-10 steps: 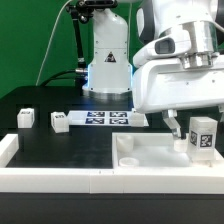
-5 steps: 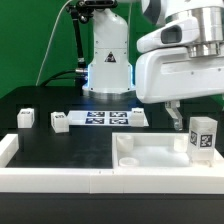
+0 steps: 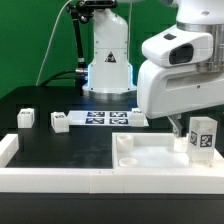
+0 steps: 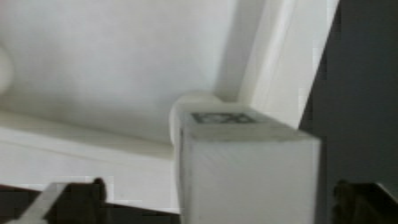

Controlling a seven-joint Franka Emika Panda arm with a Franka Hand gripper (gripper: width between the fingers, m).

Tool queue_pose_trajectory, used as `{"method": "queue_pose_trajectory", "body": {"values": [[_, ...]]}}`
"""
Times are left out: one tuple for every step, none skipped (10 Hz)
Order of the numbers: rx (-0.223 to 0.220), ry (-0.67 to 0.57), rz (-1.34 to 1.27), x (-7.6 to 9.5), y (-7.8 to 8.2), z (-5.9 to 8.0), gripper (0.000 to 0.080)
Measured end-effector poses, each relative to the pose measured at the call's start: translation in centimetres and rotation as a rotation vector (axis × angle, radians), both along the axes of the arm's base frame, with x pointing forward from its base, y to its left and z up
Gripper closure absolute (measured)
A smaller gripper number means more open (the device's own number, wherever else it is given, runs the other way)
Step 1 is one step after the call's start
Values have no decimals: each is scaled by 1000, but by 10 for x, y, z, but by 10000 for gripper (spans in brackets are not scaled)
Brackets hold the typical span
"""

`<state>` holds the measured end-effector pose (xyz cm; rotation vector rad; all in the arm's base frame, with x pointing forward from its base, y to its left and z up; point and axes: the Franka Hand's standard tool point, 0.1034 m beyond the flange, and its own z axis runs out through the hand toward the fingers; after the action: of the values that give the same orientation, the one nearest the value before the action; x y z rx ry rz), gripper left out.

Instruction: Assemble one leg

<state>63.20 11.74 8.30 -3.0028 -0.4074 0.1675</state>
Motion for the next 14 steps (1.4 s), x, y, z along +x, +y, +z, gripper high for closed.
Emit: {"method": "queue_pose_trajectory", "body": {"values": [[0, -2, -1, -3, 0, -5, 285], [0, -2, -1, -3, 0, -6, 285], [0, -2, -1, -3, 0, -6, 425], [0, -2, -1, -3, 0, -6, 509], [-1, -1, -12, -3, 0, -6, 509], [-3, 1, -28, -3, 0, -6, 509], [-3, 1, -27, -3, 0, -6, 509], [-5, 3, -52, -3, 0, -6, 509], [-21, 14, -191, -3, 1, -6, 509], [-31, 22, -278, -3, 1, -6, 509], [-46, 32, -393, -2, 1, -7, 508], [-55, 42, -499, -2, 1, -7, 508], [-54, 52, -626, -1, 1, -7, 508], [-60, 60, -744, -1, 0, -7, 508]]}}
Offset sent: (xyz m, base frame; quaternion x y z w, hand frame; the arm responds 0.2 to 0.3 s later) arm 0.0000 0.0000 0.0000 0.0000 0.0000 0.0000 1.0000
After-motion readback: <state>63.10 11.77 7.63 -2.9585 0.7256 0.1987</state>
